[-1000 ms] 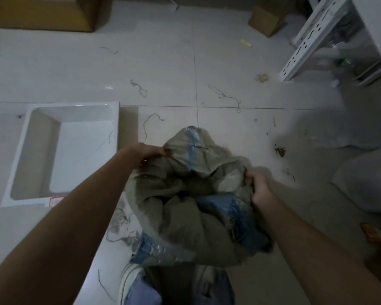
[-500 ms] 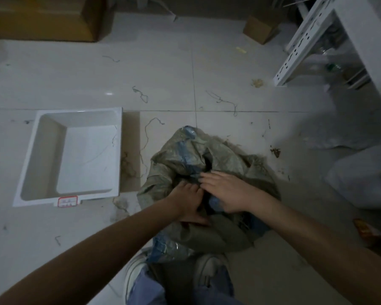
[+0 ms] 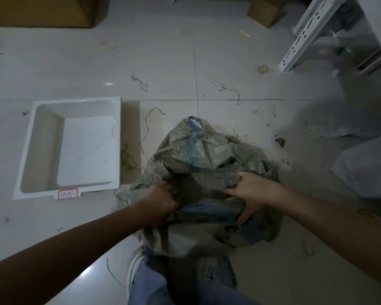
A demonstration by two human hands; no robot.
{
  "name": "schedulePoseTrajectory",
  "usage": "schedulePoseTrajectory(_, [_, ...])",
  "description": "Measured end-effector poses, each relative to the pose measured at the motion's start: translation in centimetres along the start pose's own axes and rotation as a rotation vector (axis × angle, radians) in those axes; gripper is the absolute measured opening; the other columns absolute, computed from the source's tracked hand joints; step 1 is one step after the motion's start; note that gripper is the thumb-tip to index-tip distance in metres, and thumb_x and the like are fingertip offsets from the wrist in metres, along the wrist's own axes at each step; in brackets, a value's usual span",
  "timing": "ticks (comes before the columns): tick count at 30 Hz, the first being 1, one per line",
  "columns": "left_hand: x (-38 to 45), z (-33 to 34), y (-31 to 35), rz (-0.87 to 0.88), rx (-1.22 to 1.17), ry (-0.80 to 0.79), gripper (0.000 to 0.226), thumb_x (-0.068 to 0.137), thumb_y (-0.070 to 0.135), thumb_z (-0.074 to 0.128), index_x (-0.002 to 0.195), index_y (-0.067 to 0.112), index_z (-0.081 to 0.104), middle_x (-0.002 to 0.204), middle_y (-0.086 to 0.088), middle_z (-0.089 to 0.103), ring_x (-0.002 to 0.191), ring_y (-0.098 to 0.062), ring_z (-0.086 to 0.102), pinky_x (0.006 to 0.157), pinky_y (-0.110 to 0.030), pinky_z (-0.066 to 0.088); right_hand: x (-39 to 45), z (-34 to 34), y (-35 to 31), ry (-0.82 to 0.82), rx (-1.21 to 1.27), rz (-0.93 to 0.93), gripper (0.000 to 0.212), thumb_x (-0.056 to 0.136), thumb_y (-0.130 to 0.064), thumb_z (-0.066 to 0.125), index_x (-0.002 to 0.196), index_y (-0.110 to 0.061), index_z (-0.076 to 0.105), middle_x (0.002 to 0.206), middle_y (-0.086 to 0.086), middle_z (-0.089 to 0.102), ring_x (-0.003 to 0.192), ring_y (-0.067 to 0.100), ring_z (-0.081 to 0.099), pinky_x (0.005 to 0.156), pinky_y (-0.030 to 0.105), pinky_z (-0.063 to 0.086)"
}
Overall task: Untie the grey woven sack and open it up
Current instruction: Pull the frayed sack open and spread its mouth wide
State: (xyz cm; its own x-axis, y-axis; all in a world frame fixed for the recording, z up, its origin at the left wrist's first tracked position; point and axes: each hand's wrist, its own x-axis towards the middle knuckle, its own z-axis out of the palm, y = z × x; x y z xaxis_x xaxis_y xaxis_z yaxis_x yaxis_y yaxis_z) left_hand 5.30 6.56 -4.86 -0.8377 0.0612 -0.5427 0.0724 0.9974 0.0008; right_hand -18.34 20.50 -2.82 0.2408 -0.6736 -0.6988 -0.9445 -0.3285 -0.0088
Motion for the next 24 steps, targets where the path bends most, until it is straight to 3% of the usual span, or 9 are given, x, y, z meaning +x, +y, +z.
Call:
schedulePoseTrajectory(2, [-0.2, -0.4, -1.4, 0.029, 0.033, 0.151, 0.026, 0.038, 0.033, 0.087, 0.059, 0.025, 0.073, 0.063, 0.004, 0.071, 0.065, -0.018, 0.069, 0.066, -0.026, 0.056, -0.6, -0.2, 0.2, 0.125, 0.11, 0.016, 0.074, 0.07, -0.083, 0.04, 0.103, -0.02, 0.061, 0.087, 0.004, 0.069, 0.08, 0.023, 0.059, 0.078, 0.03, 0.034])
schedulePoseTrajectory(5, [-1.1, -2.1, -4.1, -0.016, 0.079, 0.297, 0.022, 0.041, 0.029, 0.087, 0.058, 0.025, 0.073, 0.073, -0.002, 0.071, 0.068, -0.023, 0.068, 0.06, -0.028, 0.056, -2.0, -0.3, 0.0, 0.183, 0.381, -0.019, 0.066, 0.069, -0.083, 0.04, 0.092, -0.024, 0.058, 0.084, 0.002, 0.062, 0.081, 0.02, 0.055, 0.073, 0.031, 0.045])
schedulePoseTrajectory(7, [-1.7, -3.3, -5.9, -0.048, 0.056, 0.417, 0.013, 0.055, 0.026, 0.077, 0.067, 0.024, 0.073, 0.079, -0.003, 0.069, 0.075, -0.023, 0.067, 0.073, -0.031, 0.055, -2.7, -0.4, -0.7, 0.21, 0.35, -0.189, 0.066, 0.063, -0.075, 0.052, 0.105, -0.024, 0.058, 0.098, 0.005, 0.06, 0.093, 0.022, 0.054, 0.081, 0.032, 0.046])
schedulePoseTrajectory(9, [-1.6, -3.7, -7.0, -0.07, 0.064, 0.488, 0.014, 0.065, 0.021, 0.065, 0.076, 0.023, 0.074, 0.085, -0.005, 0.069, 0.084, -0.026, 0.068, 0.103, -0.04, 0.039, -2.3, -0.5, -1.9, 0.092, 0.212, -0.317, 0.083, 0.062, -0.066, 0.062, 0.131, -0.024, 0.046, 0.135, 0.015, 0.046, 0.131, 0.03, 0.037, 0.107, 0.042, 0.032])
schedulePoseTrajectory(11, [-0.9, -4.1, -6.7, -0.091, 0.149, 0.428, 0.028, 0.065, 0.019, 0.065, 0.092, 0.022, 0.074, 0.102, -0.008, 0.07, 0.108, -0.03, 0.064, 0.12, -0.045, 0.014, -0.8, -0.4, -3.0, -0.001, 0.037, -0.354, 0.095, 0.065, -0.065, 0.066, 0.143, -0.022, 0.033, 0.153, 0.018, 0.025, 0.146, 0.034, 0.01, 0.118, 0.052, 0.009])
schedulePoseTrajectory(14, [0.9, -3.6, -3.3, 0.009, 0.096, 0.14, 0.061, 0.081, 0.032, 0.059, 0.138, 0.015, 0.044, 0.152, -0.015, 0.034, 0.147, -0.03, 0.019, 0.118, -0.046, -0.009, 1.5, -0.2, -3.9, 0.021, -0.067, -0.356, 0.097, 0.066, -0.065, 0.066, 0.143, -0.015, 0.035, 0.149, 0.024, 0.033, 0.144, 0.038, 0.016, 0.115, 0.052, -0.008])
schedulePoseTrajectory(16, [1.5, -3.1, -0.5, 0.078, -0.092, -0.013, 0.084, 0.079, 0.048, 0.059, 0.148, 0.012, 0.026, 0.157, -0.013, 0.024, 0.147, -0.026, 0.016, 0.12, -0.041, -0.005, 3.0, 0.1, -4.1, 0.062, -0.06, -0.332, 0.1, 0.063, -0.062, 0.071, 0.142, -0.011, 0.037, 0.144, 0.023, 0.041, 0.142, 0.037, 0.021, 0.113, 0.045, -0.017])
schedulePoseTrajectory(20, [1.6, -0.1, 1.6, 0.066, -0.105, -0.042, 0.112, 0.043, 0.074, 0.07, 0.13, 0.003, 0.054, 0.118, -0.017, 0.066, 0.104, -0.027, 0.065, 0.102, -0.033, 0.044, 4.3, 0.1, -3.6, -0.057, -0.088, -0.167, 0.107, 0.062, -0.061, 0.072, 0.148, -0.018, 0.025, 0.149, 0.018, 0.034, 0.141, 0.033, 0.024, 0.119, 0.043, 0.004])
schedulePoseTrajectory(24, [1.7, 1.8, 0.3, -0.034, -0.007, 0.099, 0.064, 0.029, 0.049, 0.08, 0.083, 0.016, 0.072, 0.058, 0.001, 0.067, 0.049, -0.015, 0.062, 0.056, -0.019, 0.049, 3.0, -0.8, -2.0, -0.14, -0.093, 0.028, 0.069, 0.08, -0.037, 0.063, 0.139, -0.013, 0.036, 0.137, 0.016, 0.05, 0.126, 0.03, 0.047, 0.114, 0.046, 0.018])
